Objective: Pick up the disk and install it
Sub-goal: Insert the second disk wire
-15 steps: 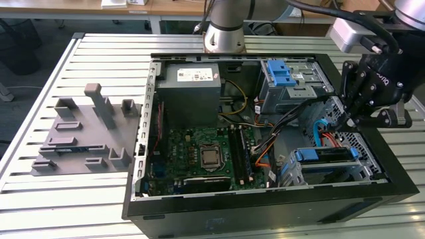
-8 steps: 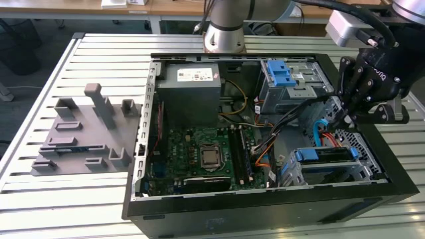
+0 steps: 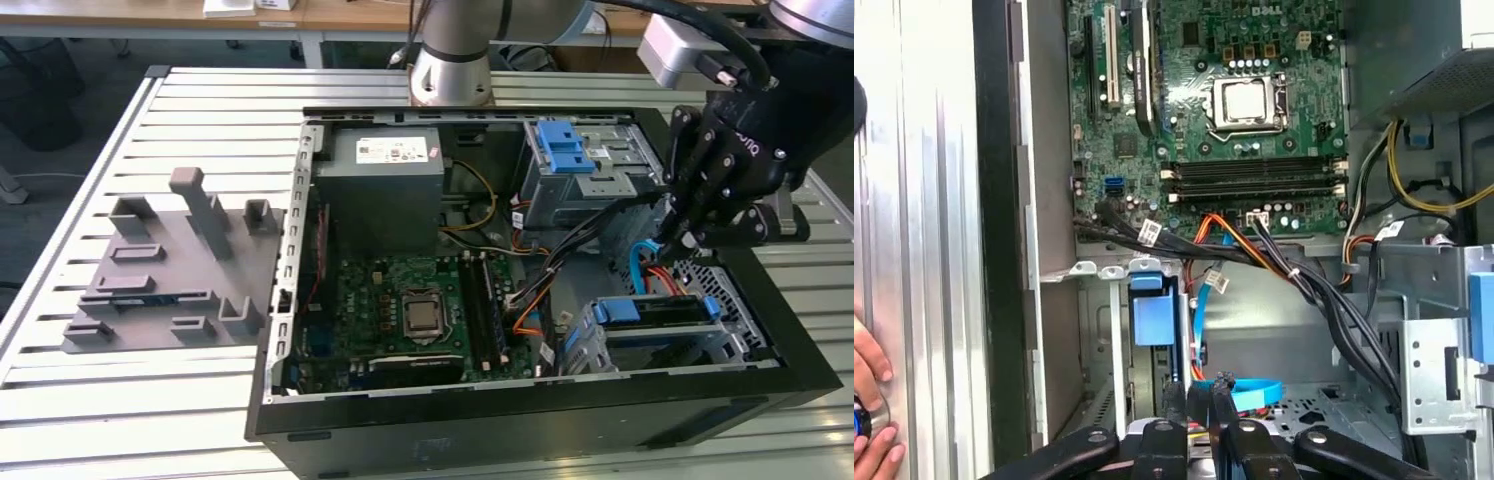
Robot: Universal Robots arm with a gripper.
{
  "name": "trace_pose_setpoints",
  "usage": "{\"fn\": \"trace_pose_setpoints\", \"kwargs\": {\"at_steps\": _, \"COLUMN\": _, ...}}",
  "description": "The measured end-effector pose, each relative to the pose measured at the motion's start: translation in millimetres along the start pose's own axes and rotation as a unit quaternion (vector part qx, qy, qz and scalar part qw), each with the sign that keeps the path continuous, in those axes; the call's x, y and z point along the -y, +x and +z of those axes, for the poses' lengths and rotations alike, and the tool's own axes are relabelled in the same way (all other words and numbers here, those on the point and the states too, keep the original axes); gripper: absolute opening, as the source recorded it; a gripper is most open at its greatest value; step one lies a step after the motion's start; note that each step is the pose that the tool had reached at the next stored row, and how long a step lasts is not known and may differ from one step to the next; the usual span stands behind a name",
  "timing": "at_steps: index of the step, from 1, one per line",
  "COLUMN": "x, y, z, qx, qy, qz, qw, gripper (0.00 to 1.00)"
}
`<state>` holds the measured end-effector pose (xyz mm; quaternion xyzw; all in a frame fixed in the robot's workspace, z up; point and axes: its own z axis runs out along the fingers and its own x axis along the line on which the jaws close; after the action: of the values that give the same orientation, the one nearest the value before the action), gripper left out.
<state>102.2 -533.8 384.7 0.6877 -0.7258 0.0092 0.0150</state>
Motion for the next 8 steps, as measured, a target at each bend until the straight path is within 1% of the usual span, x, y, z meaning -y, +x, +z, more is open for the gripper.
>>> {"fn": "trace_pose_setpoints", "kwargs": {"at_steps": 4, "x": -0.6, "y": -5.2, "z": 0.3, "qx": 0.0000, "qy": -0.0005, "qz": 0.001, "qw": 1.0000, "gripper": 0.24}}
{"fn": "trace_pose_setpoints", "kwargs": {"at_steps": 8, "x": -0.9, "y": -8.7, "z": 2.6, "qx": -0.0004, "qy": -0.0034, "qz": 0.001, "qw": 1.0000, "gripper": 0.24}}
